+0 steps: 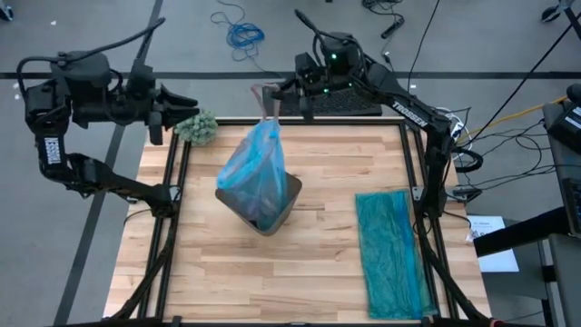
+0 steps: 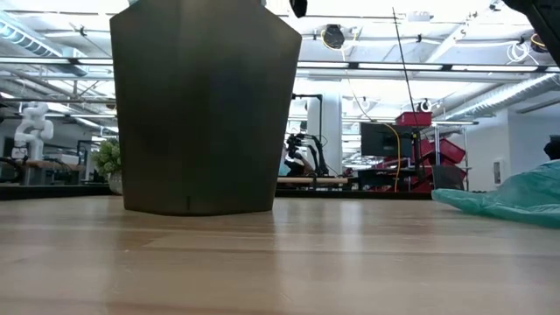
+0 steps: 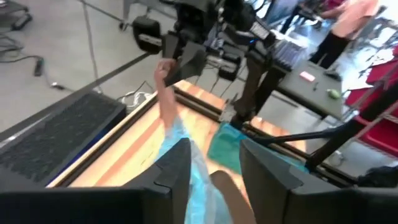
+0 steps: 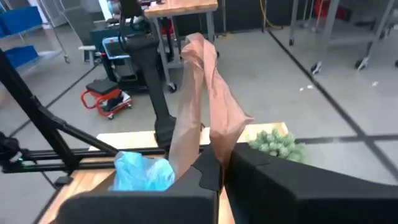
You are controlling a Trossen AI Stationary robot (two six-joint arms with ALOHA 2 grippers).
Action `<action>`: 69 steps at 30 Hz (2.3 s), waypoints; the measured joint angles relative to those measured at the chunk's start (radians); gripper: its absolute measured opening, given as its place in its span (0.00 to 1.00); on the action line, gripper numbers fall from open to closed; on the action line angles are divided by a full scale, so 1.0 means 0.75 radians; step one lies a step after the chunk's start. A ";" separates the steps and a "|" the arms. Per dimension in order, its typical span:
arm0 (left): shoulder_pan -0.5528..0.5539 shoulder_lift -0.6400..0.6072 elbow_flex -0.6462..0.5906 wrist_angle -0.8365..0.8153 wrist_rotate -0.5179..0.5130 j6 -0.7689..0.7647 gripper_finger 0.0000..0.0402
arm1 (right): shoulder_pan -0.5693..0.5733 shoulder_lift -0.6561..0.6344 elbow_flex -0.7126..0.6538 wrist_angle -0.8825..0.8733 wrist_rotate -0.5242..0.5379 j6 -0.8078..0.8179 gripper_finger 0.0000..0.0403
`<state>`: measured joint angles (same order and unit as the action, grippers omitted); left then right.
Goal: Place trash/remove bag and relplace
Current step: Close the blue trash bag
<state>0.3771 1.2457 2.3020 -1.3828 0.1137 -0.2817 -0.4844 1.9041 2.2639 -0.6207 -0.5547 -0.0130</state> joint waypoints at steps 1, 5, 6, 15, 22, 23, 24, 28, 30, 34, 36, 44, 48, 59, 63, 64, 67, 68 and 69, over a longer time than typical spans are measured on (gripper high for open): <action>0.000 0.005 0.000 -0.010 -0.006 0.000 0.29 | 0.000 -0.002 0.000 -0.016 -0.006 0.013 0.03; 0.000 0.023 0.000 -0.091 -0.010 -0.001 0.19 | 0.004 -0.024 0.000 -0.067 -0.016 0.021 0.15; 0.000 0.026 0.000 -0.132 -0.010 -0.002 0.15 | 0.009 -0.034 0.000 -0.075 -0.017 0.020 0.19; 0.000 0.048 -0.008 -0.231 -0.010 -0.070 0.01 | 0.073 -0.132 0.000 -0.158 -0.022 -0.158 0.47; 0.001 0.055 -0.008 -0.171 -0.009 -0.045 0.00 | 0.348 -0.110 0.001 -0.338 0.266 -0.488 0.46; 0.001 0.055 -0.008 -0.151 -0.009 -0.026 0.00 | 0.388 -0.097 0.000 -0.344 0.327 -0.509 0.45; 0.000 0.055 -0.008 -0.120 -0.009 -0.006 0.00 | 0.426 -0.084 0.000 -0.342 0.378 -0.532 0.45; 0.000 0.055 -0.008 0.051 -0.002 0.035 0.00 | 0.554 -0.007 0.000 -0.346 0.547 -0.609 0.43; 0.001 0.054 -0.008 0.134 0.002 0.041 0.00 | 0.597 0.038 -0.001 -0.363 0.626 -0.622 0.43; 0.000 0.047 -0.007 0.199 0.022 0.048 0.00 | 0.670 0.119 -0.001 -0.361 0.718 -0.627 0.42; 0.000 0.045 -0.007 0.184 0.022 0.048 0.00 | 0.711 0.151 -0.001 -0.361 0.742 -0.628 0.42; 0.000 0.012 -0.007 0.151 0.047 0.025 0.00 | 0.812 0.225 0.000 -0.372 0.866 -0.613 0.42; 0.001 0.015 -0.007 0.142 0.059 0.052 0.00 | 0.811 0.266 0.000 -0.399 1.058 -0.609 0.42; 0.000 0.026 -0.007 0.141 0.063 0.069 0.00 | 0.802 0.359 -0.001 -0.296 1.165 -0.644 0.21; 0.000 0.025 -0.007 0.141 0.073 0.068 0.00 | 0.794 0.359 -0.001 -0.251 1.170 -0.624 0.03; 0.000 0.024 -0.007 0.141 0.080 0.068 0.00 | 0.791 0.359 -0.001 -0.246 1.168 -0.607 0.02; 0.000 0.023 -0.007 0.141 0.109 0.069 0.00 | 0.782 0.353 -0.001 -0.240 1.160 -0.538 0.00; 0.000 0.023 -0.007 0.141 0.123 0.070 0.00 | 0.779 0.348 0.003 -0.237 1.157 -0.499 0.00; 0.000 0.023 -0.007 0.139 0.131 0.074 0.00 | 0.775 0.343 0.014 -0.244 1.155 -0.453 0.00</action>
<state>0.3771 1.2629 2.2971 -1.2787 0.2124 -0.2259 0.0970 2.1612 2.2741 -0.8040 0.3115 -0.3527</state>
